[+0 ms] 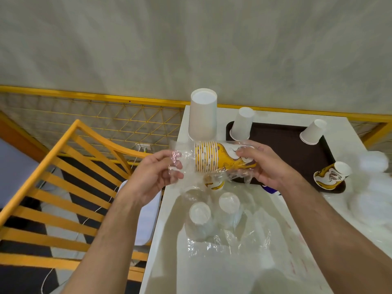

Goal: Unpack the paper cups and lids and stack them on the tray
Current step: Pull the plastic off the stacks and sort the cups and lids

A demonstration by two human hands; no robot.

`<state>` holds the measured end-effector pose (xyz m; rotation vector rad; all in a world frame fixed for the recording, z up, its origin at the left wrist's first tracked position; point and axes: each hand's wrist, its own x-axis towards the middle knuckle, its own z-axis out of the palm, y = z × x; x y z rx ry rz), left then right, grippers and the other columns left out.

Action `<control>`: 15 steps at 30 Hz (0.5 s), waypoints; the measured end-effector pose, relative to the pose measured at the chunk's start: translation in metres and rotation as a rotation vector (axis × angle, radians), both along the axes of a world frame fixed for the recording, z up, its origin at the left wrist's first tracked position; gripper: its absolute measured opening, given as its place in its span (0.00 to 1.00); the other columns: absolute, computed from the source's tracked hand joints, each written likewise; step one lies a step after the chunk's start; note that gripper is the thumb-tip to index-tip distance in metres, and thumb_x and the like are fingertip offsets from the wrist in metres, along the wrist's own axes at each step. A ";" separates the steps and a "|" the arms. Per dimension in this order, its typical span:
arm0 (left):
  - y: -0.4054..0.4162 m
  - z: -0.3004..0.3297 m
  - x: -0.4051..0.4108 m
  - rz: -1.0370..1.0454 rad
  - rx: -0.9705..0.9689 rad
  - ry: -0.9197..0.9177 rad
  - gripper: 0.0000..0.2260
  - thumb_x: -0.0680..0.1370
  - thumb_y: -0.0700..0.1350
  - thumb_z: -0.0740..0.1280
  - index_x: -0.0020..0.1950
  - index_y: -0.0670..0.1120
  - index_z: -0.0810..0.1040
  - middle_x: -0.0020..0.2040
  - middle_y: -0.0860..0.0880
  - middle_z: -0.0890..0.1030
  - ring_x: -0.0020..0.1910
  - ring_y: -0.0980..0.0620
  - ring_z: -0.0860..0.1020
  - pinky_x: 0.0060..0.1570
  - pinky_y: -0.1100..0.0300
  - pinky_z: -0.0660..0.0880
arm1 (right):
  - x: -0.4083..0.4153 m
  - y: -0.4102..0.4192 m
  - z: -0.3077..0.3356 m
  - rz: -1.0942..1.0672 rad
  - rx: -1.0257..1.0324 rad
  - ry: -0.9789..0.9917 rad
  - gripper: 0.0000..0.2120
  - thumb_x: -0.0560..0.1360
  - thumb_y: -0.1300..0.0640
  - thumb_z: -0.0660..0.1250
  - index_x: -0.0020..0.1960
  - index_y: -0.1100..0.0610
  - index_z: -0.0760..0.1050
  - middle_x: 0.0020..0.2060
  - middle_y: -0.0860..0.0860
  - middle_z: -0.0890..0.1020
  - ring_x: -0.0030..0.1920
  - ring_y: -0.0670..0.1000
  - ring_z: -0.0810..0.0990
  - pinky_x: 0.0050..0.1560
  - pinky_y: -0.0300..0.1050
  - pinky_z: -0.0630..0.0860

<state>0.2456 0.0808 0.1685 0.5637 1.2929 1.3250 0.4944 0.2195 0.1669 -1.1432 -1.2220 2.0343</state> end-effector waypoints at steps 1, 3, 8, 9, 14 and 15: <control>0.000 0.000 0.002 -0.054 -0.019 0.077 0.06 0.81 0.36 0.64 0.55 0.39 0.80 0.40 0.42 0.81 0.31 0.49 0.80 0.38 0.57 0.75 | 0.001 0.000 0.000 0.004 0.001 -0.001 0.18 0.74 0.63 0.72 0.63 0.61 0.79 0.56 0.63 0.83 0.49 0.57 0.86 0.45 0.50 0.83; 0.002 0.003 0.007 -0.143 -0.040 0.213 0.06 0.76 0.35 0.70 0.52 0.40 0.83 0.41 0.42 0.83 0.30 0.50 0.79 0.39 0.56 0.75 | 0.002 0.000 0.001 0.015 0.000 0.008 0.17 0.73 0.63 0.72 0.62 0.60 0.79 0.55 0.62 0.84 0.50 0.57 0.86 0.48 0.53 0.83; 0.012 0.018 0.021 -0.241 -0.025 0.338 0.14 0.68 0.50 0.74 0.49 0.43 0.87 0.43 0.44 0.84 0.28 0.51 0.72 0.30 0.64 0.73 | 0.005 -0.001 0.005 0.041 0.047 0.002 0.12 0.73 0.65 0.73 0.55 0.57 0.82 0.49 0.58 0.86 0.48 0.57 0.86 0.39 0.47 0.85; 0.013 0.019 0.024 -0.255 -0.019 0.366 0.14 0.68 0.52 0.73 0.49 0.45 0.87 0.41 0.47 0.84 0.28 0.52 0.71 0.30 0.64 0.71 | 0.006 -0.001 0.006 0.054 0.069 -0.004 0.13 0.72 0.65 0.73 0.55 0.57 0.82 0.49 0.57 0.86 0.48 0.56 0.86 0.40 0.47 0.85; 0.019 0.016 0.047 -0.213 0.006 0.383 0.12 0.68 0.50 0.76 0.49 0.47 0.86 0.46 0.51 0.87 0.48 0.53 0.84 0.50 0.61 0.79 | 0.003 -0.005 0.010 0.123 0.169 -0.017 0.23 0.64 0.60 0.78 0.58 0.60 0.81 0.51 0.58 0.85 0.48 0.56 0.86 0.41 0.49 0.85; 0.020 0.013 0.048 -0.176 0.013 0.367 0.14 0.66 0.50 0.76 0.50 0.47 0.86 0.48 0.50 0.87 0.50 0.52 0.84 0.54 0.57 0.79 | 0.003 -0.005 0.011 0.126 0.192 -0.004 0.23 0.64 0.61 0.78 0.58 0.60 0.80 0.52 0.58 0.85 0.48 0.56 0.86 0.40 0.48 0.84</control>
